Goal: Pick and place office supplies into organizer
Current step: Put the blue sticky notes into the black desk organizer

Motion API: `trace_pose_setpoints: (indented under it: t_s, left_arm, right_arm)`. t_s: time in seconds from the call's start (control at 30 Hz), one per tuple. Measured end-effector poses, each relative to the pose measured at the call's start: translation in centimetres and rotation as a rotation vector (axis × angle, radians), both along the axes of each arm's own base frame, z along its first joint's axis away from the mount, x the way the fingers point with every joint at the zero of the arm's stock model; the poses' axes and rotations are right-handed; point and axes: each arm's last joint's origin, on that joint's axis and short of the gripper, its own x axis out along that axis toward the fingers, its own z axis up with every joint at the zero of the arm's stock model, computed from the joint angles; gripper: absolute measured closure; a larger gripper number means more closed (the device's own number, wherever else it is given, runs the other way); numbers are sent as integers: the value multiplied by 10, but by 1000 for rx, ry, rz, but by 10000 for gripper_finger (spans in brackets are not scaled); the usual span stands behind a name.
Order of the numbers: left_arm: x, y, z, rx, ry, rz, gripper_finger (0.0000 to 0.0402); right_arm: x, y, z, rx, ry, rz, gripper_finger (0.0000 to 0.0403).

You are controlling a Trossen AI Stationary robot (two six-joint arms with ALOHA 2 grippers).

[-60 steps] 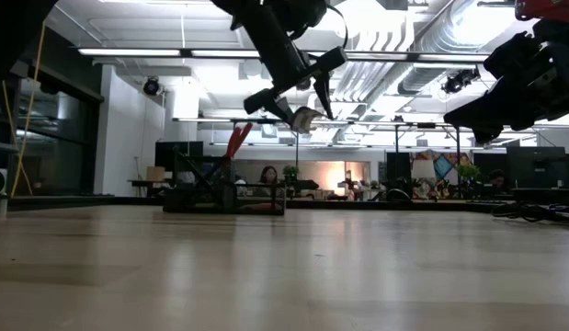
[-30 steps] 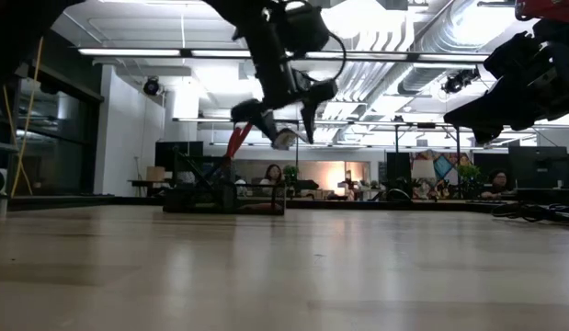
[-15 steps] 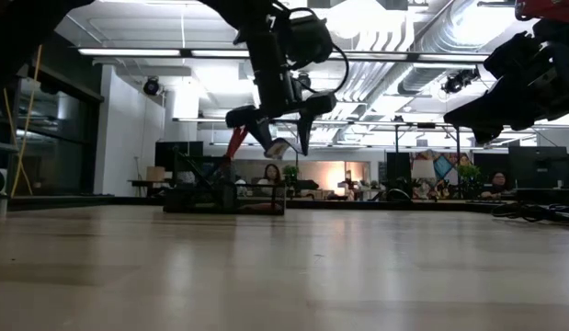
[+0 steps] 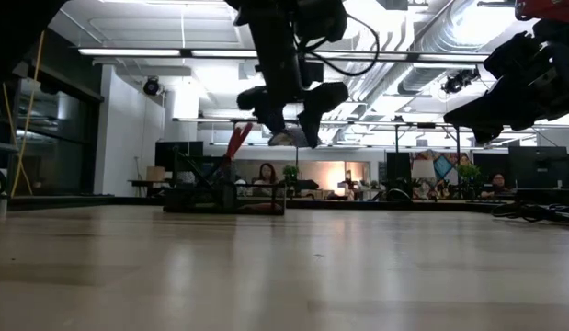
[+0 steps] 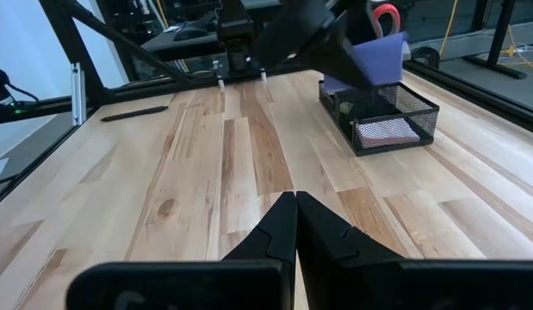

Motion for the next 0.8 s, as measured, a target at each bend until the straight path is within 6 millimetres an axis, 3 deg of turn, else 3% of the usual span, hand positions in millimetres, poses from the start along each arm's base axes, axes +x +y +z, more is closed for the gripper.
trace_pose_setpoints:
  t_s: [0.3,0.8]
  left_arm:
    - [-16,-6,-4,97,441,-287,126]
    - [-25,6,-8,122,748,-532,126]
  right_arm:
    - [0,0,0,0,0,0,402]
    - [0,0,0,0,0,0,402]
